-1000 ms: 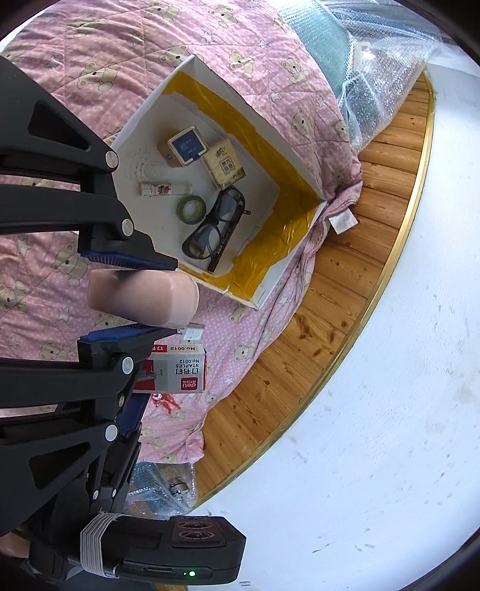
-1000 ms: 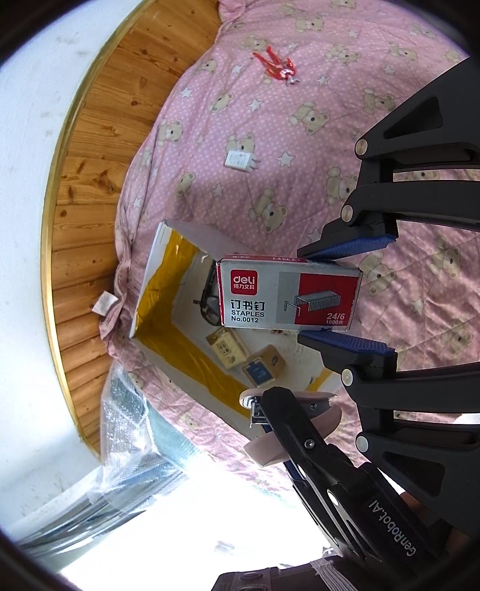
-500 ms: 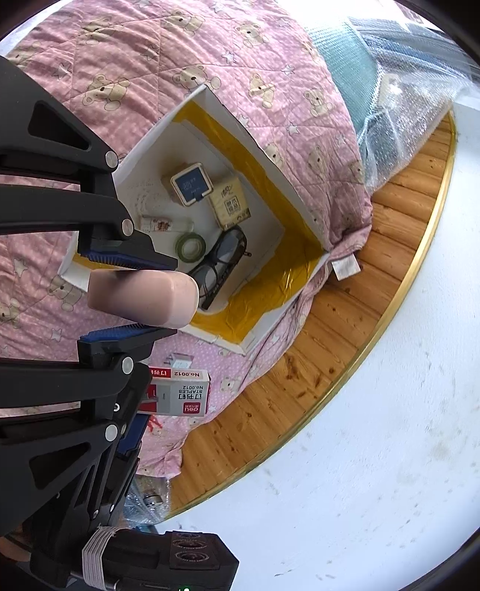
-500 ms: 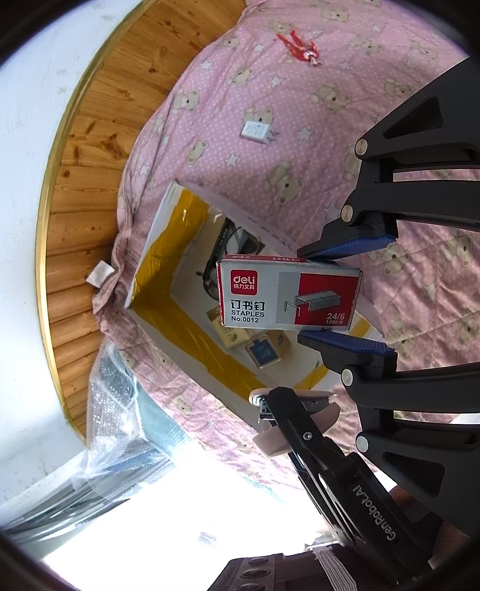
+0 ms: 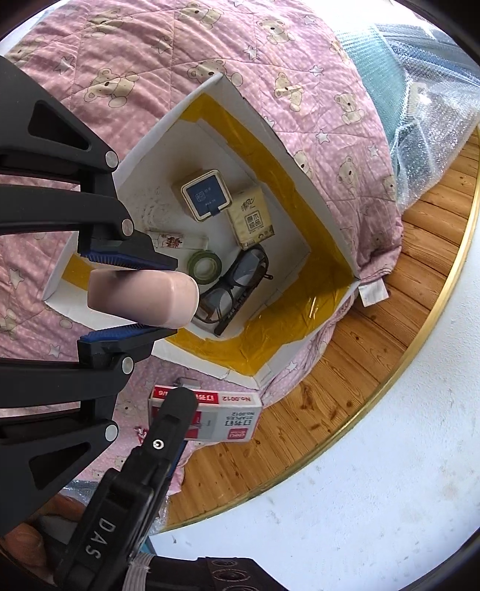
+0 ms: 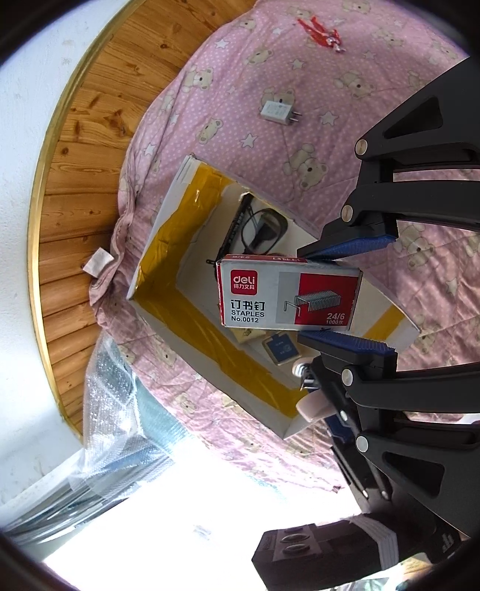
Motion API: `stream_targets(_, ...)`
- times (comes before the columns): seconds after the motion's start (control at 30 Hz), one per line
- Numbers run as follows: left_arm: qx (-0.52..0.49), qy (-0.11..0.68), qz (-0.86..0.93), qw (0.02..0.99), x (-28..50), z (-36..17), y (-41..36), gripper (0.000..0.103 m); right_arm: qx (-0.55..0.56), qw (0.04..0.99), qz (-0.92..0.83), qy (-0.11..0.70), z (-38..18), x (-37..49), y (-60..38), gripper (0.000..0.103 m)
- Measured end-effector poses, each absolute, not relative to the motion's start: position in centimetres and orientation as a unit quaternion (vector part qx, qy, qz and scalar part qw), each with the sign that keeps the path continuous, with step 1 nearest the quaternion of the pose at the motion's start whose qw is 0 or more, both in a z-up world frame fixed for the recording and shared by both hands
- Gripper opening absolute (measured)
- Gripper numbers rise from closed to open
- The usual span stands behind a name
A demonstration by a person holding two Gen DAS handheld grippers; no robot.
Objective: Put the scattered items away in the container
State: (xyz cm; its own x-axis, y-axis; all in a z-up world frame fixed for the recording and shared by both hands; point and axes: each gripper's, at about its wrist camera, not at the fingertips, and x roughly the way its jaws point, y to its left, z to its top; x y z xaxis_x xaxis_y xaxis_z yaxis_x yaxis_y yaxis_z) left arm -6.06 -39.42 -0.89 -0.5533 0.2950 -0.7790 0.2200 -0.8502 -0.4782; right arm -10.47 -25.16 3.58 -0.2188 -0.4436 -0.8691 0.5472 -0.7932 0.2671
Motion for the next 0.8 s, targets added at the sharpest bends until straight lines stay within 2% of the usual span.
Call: stream_targets(0.8, -0.521, -0.297, 0.799, 0.04, -9.4, -5.7, -38.0, 0.029, 0.548, 0.338, -0.763, 0.049, 1.5, -14.3, -28.1, 0.04)
